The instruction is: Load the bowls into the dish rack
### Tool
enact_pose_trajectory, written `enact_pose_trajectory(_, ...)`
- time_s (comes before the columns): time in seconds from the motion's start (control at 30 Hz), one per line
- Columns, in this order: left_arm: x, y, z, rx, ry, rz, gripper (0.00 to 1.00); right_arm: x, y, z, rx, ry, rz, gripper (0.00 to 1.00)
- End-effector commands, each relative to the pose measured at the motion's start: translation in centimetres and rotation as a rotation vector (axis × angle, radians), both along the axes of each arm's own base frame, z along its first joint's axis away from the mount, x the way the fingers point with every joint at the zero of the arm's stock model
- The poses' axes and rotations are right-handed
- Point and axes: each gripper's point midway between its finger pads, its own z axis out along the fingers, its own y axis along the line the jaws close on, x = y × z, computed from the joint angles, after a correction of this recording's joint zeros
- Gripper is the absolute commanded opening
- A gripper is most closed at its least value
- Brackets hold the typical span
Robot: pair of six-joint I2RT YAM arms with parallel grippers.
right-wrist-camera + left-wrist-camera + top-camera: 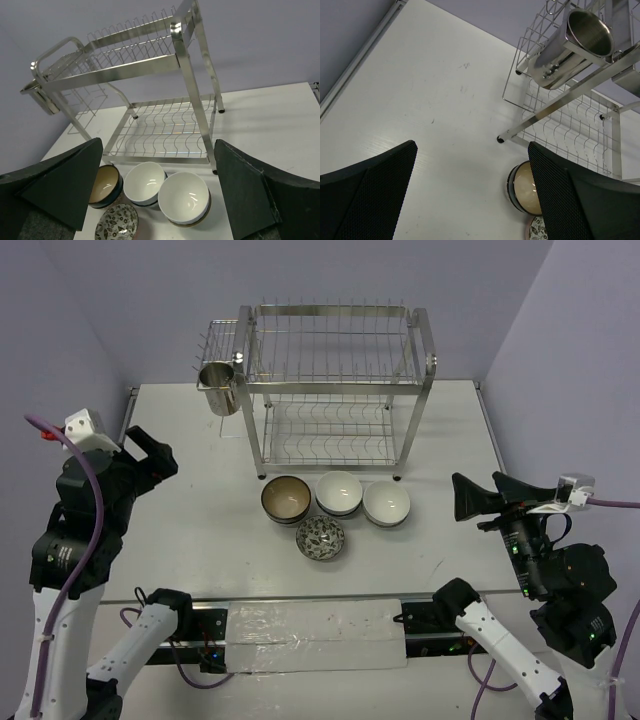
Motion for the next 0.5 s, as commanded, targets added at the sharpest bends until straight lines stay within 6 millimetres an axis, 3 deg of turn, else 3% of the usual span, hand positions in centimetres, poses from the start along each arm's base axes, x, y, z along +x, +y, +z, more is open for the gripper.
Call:
enact_pose_trajectory(0.0,0.5,-0.7,0.6,-0.01,-0.011,-0.033,0.99,0.0,-0.2,0.2,-0.002,-0.003,-0.009,1.0)
enact_pose_trajectory(0.2,1.9,-3.7,-0.1,-0.015,0.056,-0.193,0.99,-0.1,0.0,-0.7,0.002,0.01,0.007,1.0)
enact_pose_trajectory(0.33,3.6,-5.2,-3.4,-0.004,0.225,-0.258,0.99,0.2,0.6,-1.1,0.061,0.0,0.023,1.0)
enact_pose_trajectory(0.47,5.4,-8.6,-5.5,-0.052,0.296,-0.359,0.99,0.9,0.0,-1.5,0.131,0.004,-0.036,1.0)
